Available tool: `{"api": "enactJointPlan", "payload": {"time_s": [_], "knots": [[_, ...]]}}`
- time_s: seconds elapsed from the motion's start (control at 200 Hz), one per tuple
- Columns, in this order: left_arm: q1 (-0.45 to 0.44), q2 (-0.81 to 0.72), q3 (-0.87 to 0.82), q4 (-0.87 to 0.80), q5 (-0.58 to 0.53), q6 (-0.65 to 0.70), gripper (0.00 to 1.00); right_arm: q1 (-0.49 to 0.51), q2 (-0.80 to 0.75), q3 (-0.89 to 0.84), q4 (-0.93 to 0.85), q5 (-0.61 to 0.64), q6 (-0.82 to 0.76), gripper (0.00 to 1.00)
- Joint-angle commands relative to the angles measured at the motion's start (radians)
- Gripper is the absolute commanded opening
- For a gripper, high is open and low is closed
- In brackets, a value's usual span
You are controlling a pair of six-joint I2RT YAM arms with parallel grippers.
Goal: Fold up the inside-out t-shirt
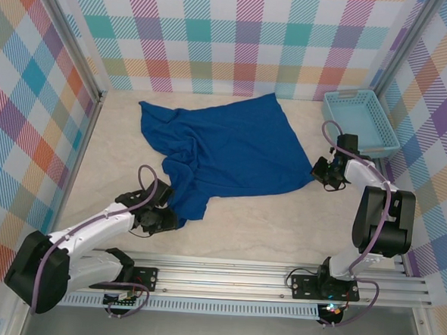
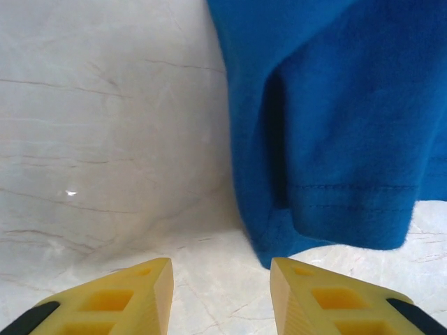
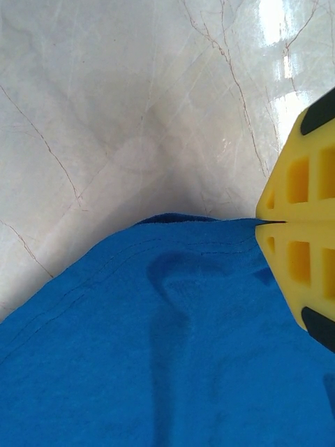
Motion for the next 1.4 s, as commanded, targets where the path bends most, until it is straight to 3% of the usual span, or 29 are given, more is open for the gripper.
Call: {"api": "enactJointPlan", "payload": {"time_s": [0.0,0.765,1.395], "knots": [[-0.01,0.024,-0.004,0.069,0.064,-0.012,0.41,0.006,-0.014,-0.006,0.003,-0.02,-0.023,0.0],[-0.053,0.19,0.025,0.14,-0.03,0.051,0.29,0.006,-0.015,-0.008,0.007,-0.033,-0.027,0.0],[-0.098,0.191,0.048,0.173,-0.072,0.041,0.34,0.007,-0.01,-0.006,0.01,-0.047,-0.033,0.0]]}}
